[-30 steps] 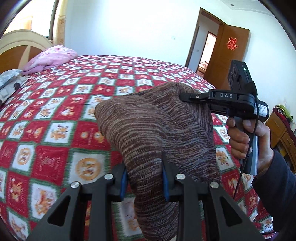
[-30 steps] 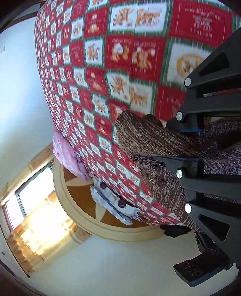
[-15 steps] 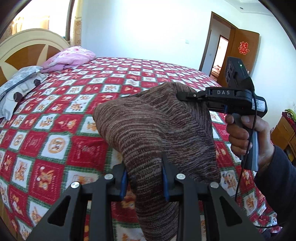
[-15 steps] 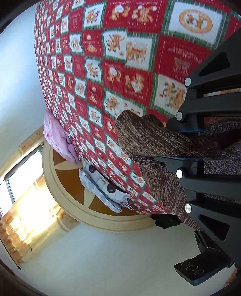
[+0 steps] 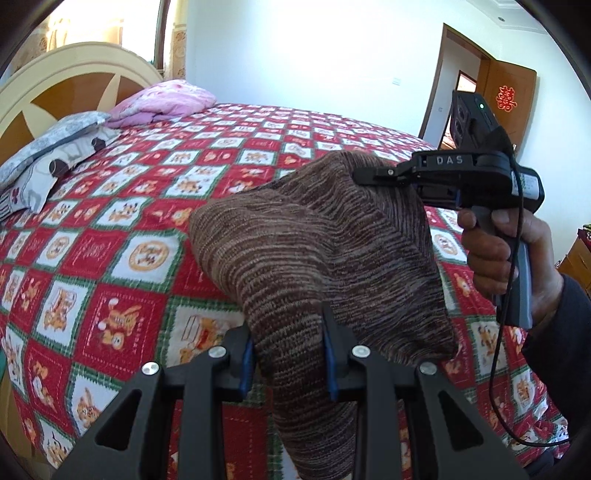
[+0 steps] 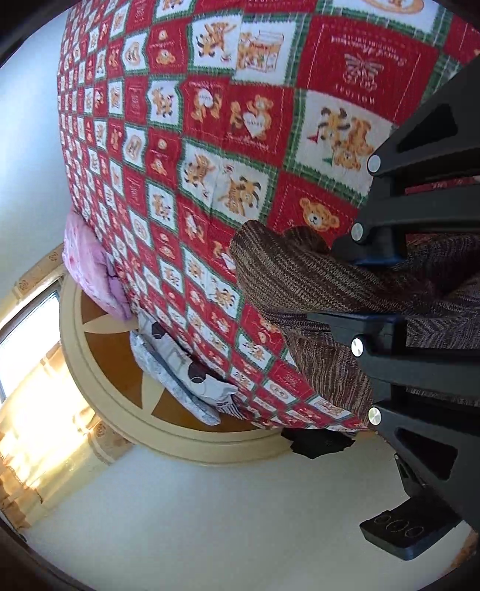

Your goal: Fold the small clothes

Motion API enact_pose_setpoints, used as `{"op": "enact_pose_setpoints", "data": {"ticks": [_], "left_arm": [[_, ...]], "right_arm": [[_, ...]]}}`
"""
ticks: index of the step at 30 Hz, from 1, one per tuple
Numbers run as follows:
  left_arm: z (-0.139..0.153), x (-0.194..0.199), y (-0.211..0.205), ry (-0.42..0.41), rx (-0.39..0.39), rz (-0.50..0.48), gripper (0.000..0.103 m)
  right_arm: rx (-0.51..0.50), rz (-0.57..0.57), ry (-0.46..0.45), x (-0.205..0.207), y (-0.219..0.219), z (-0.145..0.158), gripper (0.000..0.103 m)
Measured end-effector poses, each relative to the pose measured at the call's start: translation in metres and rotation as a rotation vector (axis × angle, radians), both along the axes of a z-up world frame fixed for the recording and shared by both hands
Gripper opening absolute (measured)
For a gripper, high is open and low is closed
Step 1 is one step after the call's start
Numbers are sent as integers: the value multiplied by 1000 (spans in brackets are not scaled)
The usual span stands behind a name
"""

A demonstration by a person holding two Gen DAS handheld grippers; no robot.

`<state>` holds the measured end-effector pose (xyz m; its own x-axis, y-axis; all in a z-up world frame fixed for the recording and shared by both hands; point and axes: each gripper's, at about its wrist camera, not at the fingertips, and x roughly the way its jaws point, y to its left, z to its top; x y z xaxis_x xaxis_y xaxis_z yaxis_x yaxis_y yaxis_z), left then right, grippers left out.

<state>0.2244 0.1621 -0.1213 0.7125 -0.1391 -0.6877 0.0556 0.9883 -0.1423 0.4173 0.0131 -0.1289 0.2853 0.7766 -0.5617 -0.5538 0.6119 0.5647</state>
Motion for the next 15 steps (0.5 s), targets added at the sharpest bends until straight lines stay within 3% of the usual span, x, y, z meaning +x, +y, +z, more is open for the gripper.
{"op": "enact_pose_setpoints", "data": {"ticks": [8, 15], "left_arm": [[-9, -6, 15, 11, -1, 27, 31], [-32, -2, 20, 48, -10, 35, 31]], "right_arm": [[-48, 28, 10, 3, 27, -10, 18], [-88, 6, 62, 14, 34, -37, 18]]}}
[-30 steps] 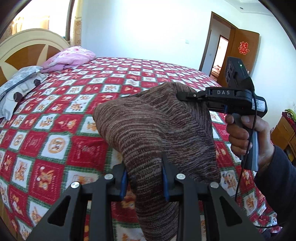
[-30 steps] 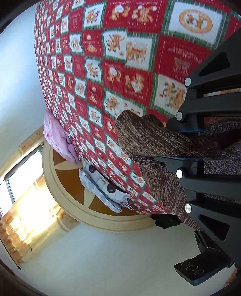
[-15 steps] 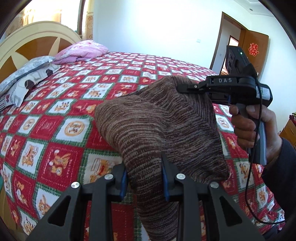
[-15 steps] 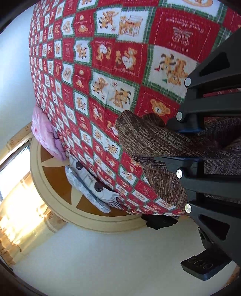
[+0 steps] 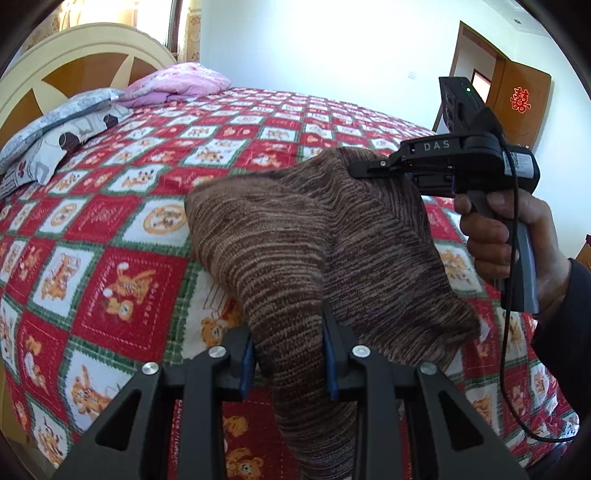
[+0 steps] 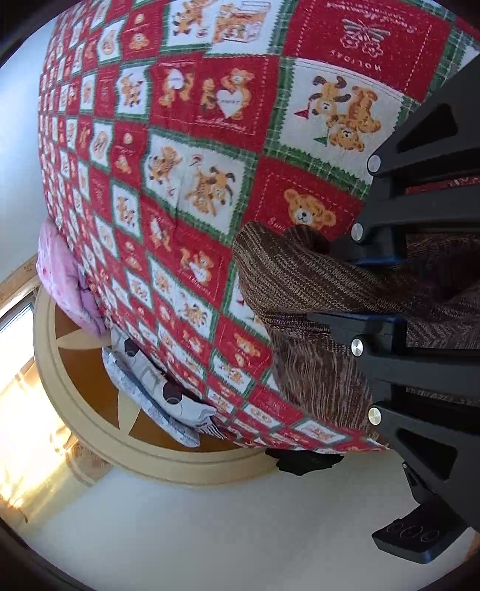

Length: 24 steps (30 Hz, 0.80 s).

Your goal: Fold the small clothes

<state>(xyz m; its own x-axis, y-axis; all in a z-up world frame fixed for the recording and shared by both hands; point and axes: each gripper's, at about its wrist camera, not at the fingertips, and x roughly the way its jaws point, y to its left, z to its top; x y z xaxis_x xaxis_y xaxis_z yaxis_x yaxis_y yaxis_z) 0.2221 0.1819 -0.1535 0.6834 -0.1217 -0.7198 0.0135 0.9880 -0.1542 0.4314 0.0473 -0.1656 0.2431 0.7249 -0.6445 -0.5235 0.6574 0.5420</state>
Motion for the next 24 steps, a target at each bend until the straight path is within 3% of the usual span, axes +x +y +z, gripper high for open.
{"op": "enact_pose_setpoints", "data": {"ticks": [10, 16, 19, 21, 24], "left_arm": [[-18, 1, 8, 7, -40, 20, 35], [-19, 0, 12, 2, -63, 45, 44], [-12, -5, 12, -8, -57, 45, 47], [-10, -8, 13, -16, -48, 52, 54], [-14, -12, 16, -7, -65, 59, 57]], "right_arm": [[-47, -26, 32, -3, -10, -22, 27], [-38, -53, 52, -9, -24, -20, 38], [3, -24, 50, -29, -41, -11, 51], [6, 0, 45, -46, -52, -7, 52], [6, 36, 55, -80, -70, -7, 54]]}}
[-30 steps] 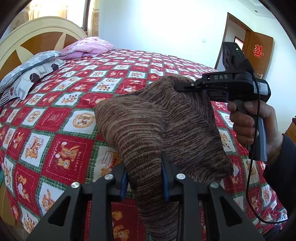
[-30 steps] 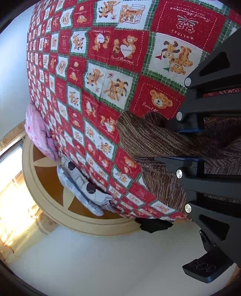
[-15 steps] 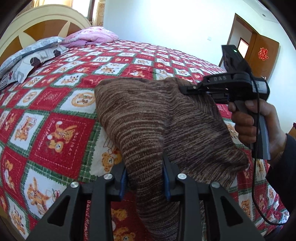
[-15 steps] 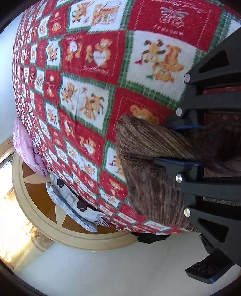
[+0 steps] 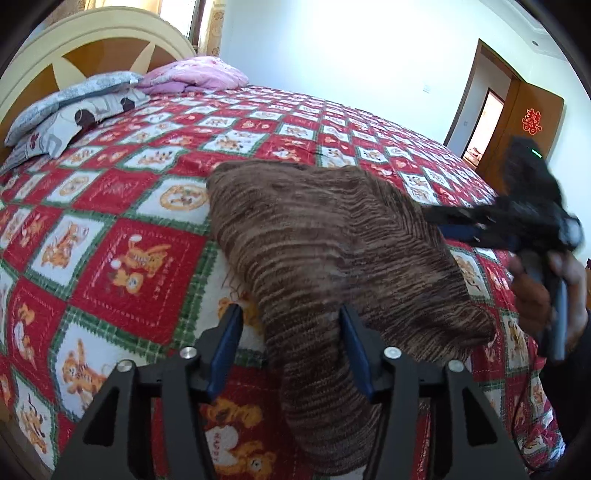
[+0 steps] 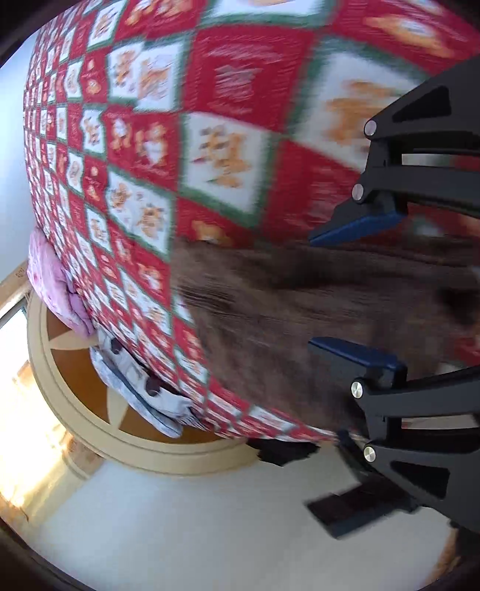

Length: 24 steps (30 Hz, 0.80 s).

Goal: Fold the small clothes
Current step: 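Open the right tool and lift both tools away from the folded sweater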

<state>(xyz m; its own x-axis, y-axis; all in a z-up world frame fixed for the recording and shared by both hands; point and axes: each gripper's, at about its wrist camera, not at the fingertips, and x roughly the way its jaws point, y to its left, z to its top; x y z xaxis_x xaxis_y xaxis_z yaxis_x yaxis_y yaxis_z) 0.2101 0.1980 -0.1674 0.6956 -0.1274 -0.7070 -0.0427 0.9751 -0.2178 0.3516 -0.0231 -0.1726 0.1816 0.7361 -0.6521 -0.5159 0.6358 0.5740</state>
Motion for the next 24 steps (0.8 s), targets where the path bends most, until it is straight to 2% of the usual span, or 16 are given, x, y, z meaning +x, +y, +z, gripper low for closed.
{"op": "enact_pose_setpoints", "data": {"ticks": [4, 6, 8, 11, 15, 16, 18, 21, 24], "left_arm": [[-10, -6, 3, 17, -44, 9, 64], [-11, -8, 3, 8, -39, 13, 65], [-11, -7, 2, 7, -34, 16, 65], [-10, -7, 0, 10, -22, 22, 65], [-9, -14, -2, 26, -15, 22, 65], [-9, -16, -3, 33, -13, 20, 66], [-12, -19, -4, 34, -10, 17, 73], [-15, -21, -11, 26, 32, 7, 76], [-11, -22, -15, 39, 51, 13, 76]], "right_arm": [[-54, 44, -15, -42, -8, -10, 54], [-160, 40, -46, -55, -1, -19, 53], [-196, 30, -82, -61, 1, -23, 9], [-127, 5, -8, -58, -11, -23, 9], [-72, -10, 28, -63, -33, -19, 8], [-76, -20, 30, -63, -36, -21, 8], [-136, -46, 34, -58, -36, -34, 8], [-108, -56, 44, -55, -38, -41, 8], [-177, -65, -43, -70, -32, -35, 8]]}}
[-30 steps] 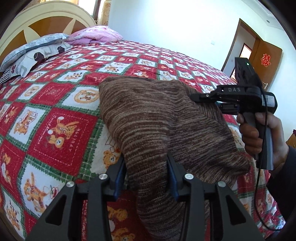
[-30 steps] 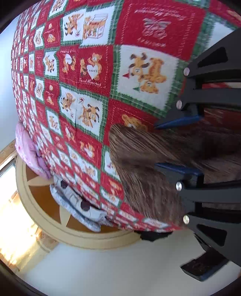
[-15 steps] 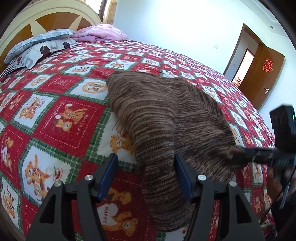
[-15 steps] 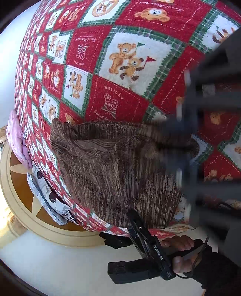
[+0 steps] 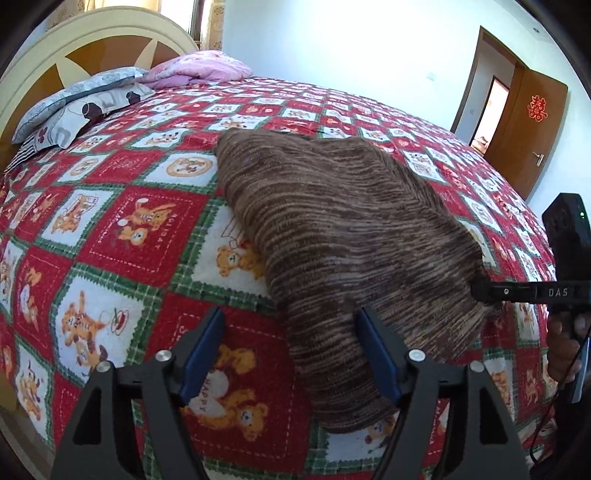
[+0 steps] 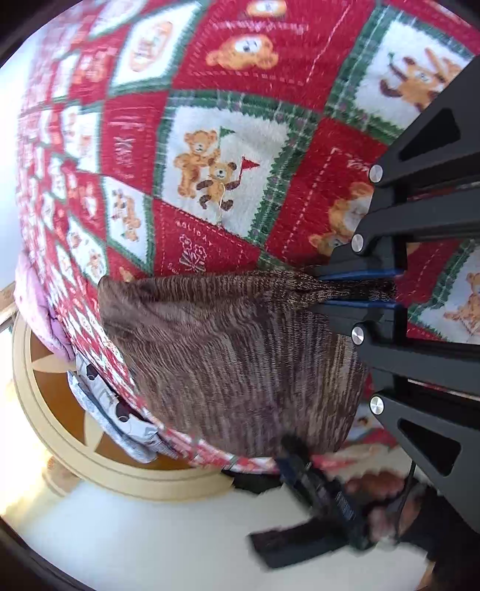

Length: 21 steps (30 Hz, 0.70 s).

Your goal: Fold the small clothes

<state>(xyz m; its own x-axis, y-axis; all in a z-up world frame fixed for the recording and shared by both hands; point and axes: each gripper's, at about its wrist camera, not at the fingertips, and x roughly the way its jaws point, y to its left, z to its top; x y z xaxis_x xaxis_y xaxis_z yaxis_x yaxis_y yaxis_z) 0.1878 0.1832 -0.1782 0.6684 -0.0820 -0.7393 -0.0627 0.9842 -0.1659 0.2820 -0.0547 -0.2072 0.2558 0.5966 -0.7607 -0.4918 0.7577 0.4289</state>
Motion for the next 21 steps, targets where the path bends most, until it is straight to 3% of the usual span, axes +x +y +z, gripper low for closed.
{"op": "enact_pose_setpoints", "data": {"ticks": [4, 6, 7, 8, 14, 21], "left_arm": [[11, -10, 2, -14, 3, 14, 82], [17, -16, 3, -28, 11, 22, 86], [20, -19, 3, -30, 16, 27, 87], [25, -23, 3, -36, 21, 31, 88], [52, -42, -7, -118, 102, 37, 97], [71, -51, -16, -167, 104, 28, 97]], "right_arm": [[-3, -58, -31, -10, 0, 0, 11], [22, -129, -22, -17, -10, 5, 24], [18, -162, -35, -22, -17, 10, 40], [11, -195, -64, -30, -22, 16, 48], [-34, -234, -300, -85, -24, 69, 49], [-69, -202, -485, -127, -13, 104, 50]]}}
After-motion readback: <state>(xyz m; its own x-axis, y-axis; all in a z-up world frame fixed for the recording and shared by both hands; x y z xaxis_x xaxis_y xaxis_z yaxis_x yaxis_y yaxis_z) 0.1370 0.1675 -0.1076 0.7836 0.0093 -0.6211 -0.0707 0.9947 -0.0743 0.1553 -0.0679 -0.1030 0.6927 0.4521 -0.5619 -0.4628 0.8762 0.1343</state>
